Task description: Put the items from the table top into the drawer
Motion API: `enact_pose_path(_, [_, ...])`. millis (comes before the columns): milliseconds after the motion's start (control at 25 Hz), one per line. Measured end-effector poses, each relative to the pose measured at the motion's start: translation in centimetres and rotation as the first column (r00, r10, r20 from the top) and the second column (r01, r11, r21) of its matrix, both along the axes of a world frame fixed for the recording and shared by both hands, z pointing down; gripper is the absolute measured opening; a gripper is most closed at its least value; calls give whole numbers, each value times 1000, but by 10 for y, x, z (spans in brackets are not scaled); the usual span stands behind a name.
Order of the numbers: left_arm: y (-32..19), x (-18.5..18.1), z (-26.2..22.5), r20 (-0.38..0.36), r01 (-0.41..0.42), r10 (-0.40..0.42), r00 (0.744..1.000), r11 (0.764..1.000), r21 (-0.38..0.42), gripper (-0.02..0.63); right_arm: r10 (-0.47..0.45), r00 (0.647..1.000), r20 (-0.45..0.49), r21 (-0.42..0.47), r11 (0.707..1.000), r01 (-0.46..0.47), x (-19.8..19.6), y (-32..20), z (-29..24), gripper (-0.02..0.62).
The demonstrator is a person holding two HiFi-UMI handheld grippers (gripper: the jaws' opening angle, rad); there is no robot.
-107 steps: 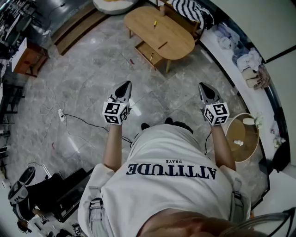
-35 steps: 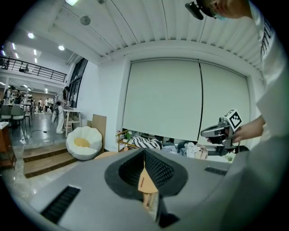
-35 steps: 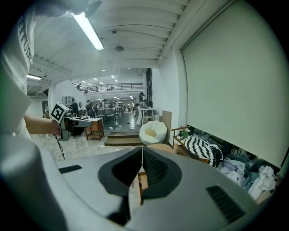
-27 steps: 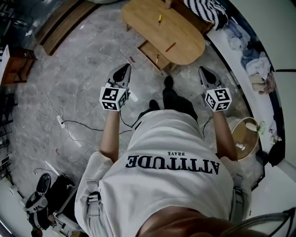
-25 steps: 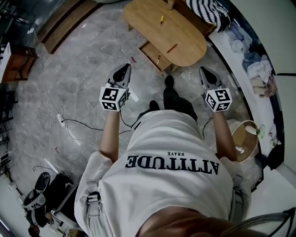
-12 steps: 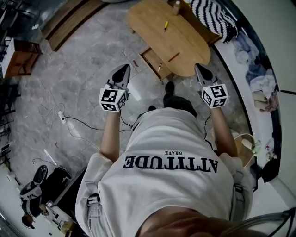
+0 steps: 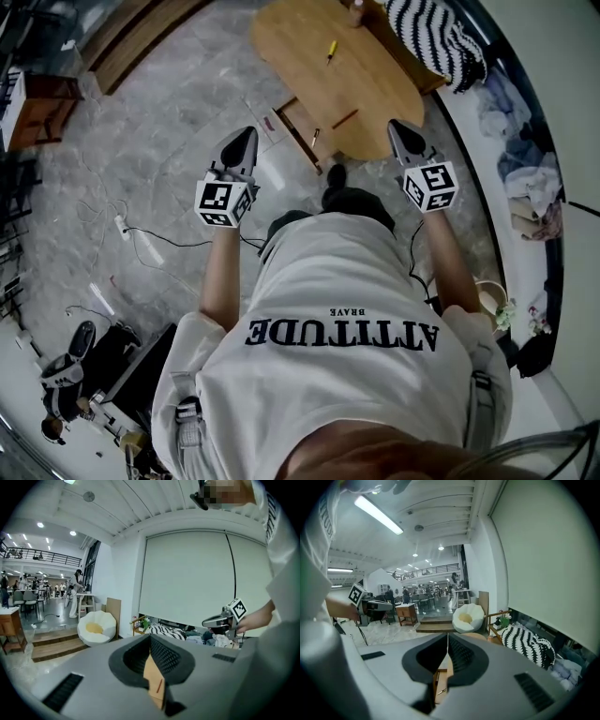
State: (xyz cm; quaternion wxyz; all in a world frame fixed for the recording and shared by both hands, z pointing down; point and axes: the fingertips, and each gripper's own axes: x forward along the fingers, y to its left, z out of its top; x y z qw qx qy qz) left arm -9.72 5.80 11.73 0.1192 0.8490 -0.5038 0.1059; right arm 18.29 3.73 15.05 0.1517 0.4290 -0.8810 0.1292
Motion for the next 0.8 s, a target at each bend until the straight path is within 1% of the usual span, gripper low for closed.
enact_pose_path(320, [-44, 44, 18, 31, 15, -13, 999, 999, -47, 21, -21, 1000, 7, -37, 999, 21, 33, -47, 24, 20])
enact_pose_path(480, [-67, 50, 20, 39, 27, -25, 999, 998, -55, 21, -16, 1000, 16, -48, 999, 17, 41, -71, 33, 21])
enact_pose_path(640, [-81, 56, 27, 53, 36, -32, 998, 997, -68, 21, -12, 1000, 23, -72, 997, 13, 51, -85, 45, 20])
enact_pose_path(800, [-98, 53, 34, 59, 49, -44, 997, 996, -76, 21, -10, 1000, 26, -98, 995, 12, 51, -98, 58, 20])
